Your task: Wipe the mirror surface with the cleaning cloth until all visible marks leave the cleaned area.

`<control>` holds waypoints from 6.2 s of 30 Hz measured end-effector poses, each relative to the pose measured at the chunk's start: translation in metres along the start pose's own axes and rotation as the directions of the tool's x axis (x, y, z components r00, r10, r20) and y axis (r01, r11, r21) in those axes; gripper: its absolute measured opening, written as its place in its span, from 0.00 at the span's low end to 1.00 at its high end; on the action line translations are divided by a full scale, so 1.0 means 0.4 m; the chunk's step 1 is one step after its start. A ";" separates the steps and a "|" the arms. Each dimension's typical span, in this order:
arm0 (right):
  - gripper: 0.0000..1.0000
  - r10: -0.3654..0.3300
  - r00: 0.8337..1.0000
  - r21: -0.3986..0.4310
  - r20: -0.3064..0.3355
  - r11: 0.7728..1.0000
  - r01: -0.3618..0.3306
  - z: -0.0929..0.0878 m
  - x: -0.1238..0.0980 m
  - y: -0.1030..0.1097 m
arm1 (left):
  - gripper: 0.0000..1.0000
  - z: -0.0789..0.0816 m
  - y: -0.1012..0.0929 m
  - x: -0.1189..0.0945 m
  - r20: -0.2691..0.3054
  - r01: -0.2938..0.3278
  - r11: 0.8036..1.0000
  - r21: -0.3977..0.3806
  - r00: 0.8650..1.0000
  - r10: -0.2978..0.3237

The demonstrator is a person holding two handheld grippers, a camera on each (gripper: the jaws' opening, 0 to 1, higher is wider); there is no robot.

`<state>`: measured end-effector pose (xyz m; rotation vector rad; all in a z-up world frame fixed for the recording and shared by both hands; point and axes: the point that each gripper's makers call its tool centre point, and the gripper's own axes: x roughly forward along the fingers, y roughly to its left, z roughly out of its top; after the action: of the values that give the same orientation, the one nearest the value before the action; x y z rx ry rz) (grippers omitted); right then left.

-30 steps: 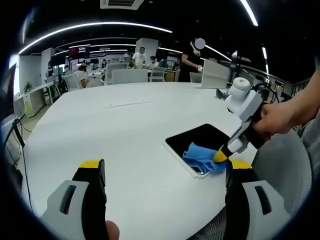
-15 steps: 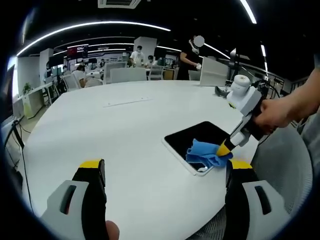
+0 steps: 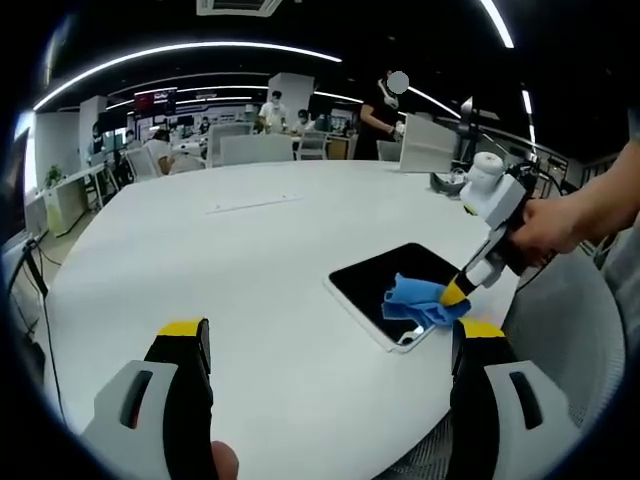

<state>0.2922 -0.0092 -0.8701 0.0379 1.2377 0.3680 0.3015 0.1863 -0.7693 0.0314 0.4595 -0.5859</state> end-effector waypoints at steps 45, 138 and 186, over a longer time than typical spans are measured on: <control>0.00 -0.046 0.999 -0.003 0.012 0.999 0.046 0.079 0.015 -0.054 | 0.99 -0.001 0.013 -0.016 0.017 0.003 0.999 -0.038 1.000 -0.002; 0.00 -0.123 0.992 0.021 0.027 0.992 0.122 0.230 0.028 -0.238 | 0.99 0.088 0.037 -0.004 0.085 -0.066 0.988 -0.137 0.993 0.078; 0.00 -0.077 0.994 0.109 0.083 0.992 0.068 -0.015 -0.043 -0.149 | 0.99 -0.007 -0.035 -0.006 0.044 -0.010 0.998 -0.059 0.999 0.013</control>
<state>0.2970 -0.0713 -0.8696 0.0989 1.1687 0.2348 0.2910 0.1763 -0.7692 -0.0346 0.4333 -0.5606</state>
